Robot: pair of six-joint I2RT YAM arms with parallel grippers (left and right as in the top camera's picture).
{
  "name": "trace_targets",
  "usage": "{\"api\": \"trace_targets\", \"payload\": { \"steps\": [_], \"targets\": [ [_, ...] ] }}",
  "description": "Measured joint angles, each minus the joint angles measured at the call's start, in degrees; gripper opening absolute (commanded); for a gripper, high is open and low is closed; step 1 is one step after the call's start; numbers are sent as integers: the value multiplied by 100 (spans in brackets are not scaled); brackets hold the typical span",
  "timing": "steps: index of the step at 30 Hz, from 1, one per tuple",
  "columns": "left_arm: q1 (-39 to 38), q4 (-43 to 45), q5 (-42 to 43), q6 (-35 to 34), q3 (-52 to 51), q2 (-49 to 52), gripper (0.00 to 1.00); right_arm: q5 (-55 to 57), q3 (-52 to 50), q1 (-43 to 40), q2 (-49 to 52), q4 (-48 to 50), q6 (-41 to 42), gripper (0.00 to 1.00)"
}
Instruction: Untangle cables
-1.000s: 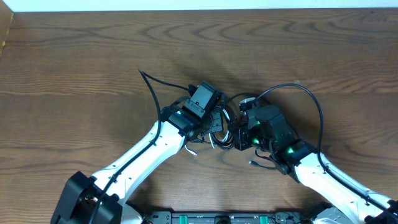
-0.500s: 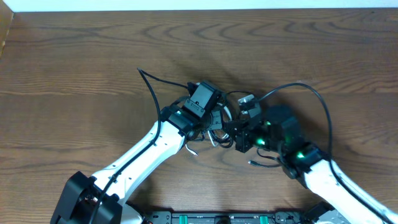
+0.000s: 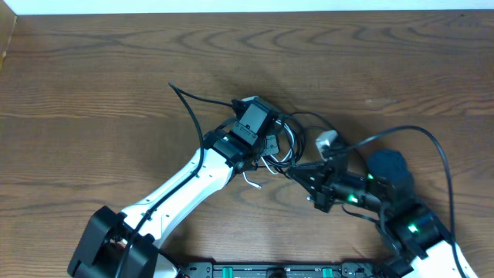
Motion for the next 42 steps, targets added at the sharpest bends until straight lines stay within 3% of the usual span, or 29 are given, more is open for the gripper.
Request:
{"api": "trace_targets", "payload": {
  "steps": [9, 18, 21, 24, 30, 36, 40, 42],
  "targets": [
    [-4, -31, -476, -752, 0, 24, 8, 721, 7, -334, -870, -1296, -2, 1],
    [173, -55, -686, -1515, 0, 26, 8, 2527, 13, -476, -1001, -2802, 1104, 1],
    [343, -9, -544, -1567, 0, 26, 8, 2763, 13, -476, -1001, -3034, 1303, 16],
    [476, 46, -234, -1325, 0, 24, 8, 2872, 13, -476, -1003, -3119, 1397, 32],
    [505, 133, 468, -474, 0, 26, 8, 2667, 15, -476, -1001, -2490, 1475, 42],
    [507, 531, 1574, 887, 0, 26, 8, 2306, 26, -476, -710, -1742, 1469, 43],
    [496, 636, 2074, 1419, 0, 26, 8, 1976, 28, -476, -61, -1305, 1410, 43],
    [494, 632, 2203, 1565, 0, 26, 8, 1742, 28, -476, 341, -1005, 1386, 35]
  ]
}}
